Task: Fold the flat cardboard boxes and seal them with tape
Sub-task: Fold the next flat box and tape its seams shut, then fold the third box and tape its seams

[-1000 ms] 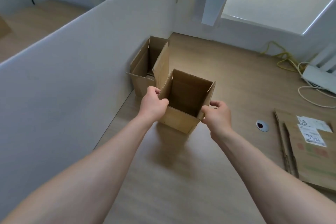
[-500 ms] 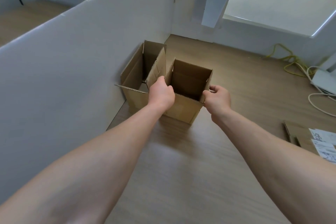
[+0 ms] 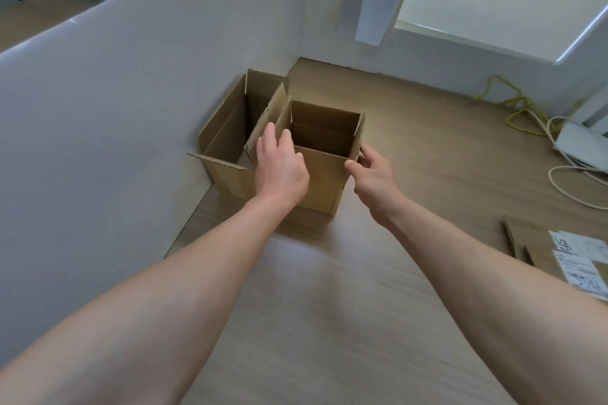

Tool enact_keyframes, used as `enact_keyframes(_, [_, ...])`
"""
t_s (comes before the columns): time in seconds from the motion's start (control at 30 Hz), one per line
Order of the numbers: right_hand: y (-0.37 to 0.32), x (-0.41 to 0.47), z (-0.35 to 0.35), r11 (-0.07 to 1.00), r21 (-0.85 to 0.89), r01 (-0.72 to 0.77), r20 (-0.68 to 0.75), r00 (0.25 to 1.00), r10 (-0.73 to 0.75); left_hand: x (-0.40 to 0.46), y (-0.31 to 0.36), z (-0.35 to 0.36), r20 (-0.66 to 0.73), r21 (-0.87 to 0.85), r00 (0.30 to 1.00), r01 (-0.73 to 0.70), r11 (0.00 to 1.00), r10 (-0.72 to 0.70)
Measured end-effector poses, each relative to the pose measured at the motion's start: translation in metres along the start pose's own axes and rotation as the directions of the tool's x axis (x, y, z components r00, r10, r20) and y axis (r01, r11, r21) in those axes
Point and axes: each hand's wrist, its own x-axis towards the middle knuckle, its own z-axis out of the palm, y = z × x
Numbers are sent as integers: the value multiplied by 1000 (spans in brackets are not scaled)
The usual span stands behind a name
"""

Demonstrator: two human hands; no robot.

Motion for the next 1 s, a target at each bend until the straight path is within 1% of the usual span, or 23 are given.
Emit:
enact_keyframes(0.03, [1,-3,-2,1000,-26,15,-7,1000,-15,-5,1,1,-9,68,1000,-18,998,19])
enact_keyframes(0.1, [4,-11,-7,991,-134,24,-24,999,-27,-15,4,1,-19,204,998,-50,978,54])
enact_keyframes(0.2, [8,-27,-18,938,-344,-32,-59,998,13,-32,12,3,-7,342,991,-124,931,134])
enact_keyframes(0.27, [13,-41,-32,879,-477,6,-43,999,-30,-44,20,7,26,389,977,-207,898,214])
enact_keyframes(0.33, [19,-55,-50,798,-601,47,-1,998,-60,-58,31,13,77,399,956,-290,870,283])
enact_keyframes(0.43, [35,-78,-86,703,-710,39,14,999,-42,-83,54,28,148,399,929,-370,839,339])
enact_keyframes(0.5, [51,-95,-116,679,-734,6,-7,1000,-16,-102,73,42,187,396,909,-416,819,371])
enact_keyframes(0.63, [96,-133,-189,664,-745,-70,-70,997,26,-144,119,80,276,359,863,-502,787,424])
enact_keyframes(0.73, [133,-160,-253,651,-747,-134,-125,990,60,-179,159,118,343,290,839,-522,802,422])
enact_keyframes(0.87, [180,-191,-341,629,-750,-206,-185,978,101,-232,216,176,446,242,781,-575,782,437])
enact_keyframes(1.0, [217,-214,-423,637,-714,-291,-257,955,149,-278,262,229,510,184,750,-574,798,421])
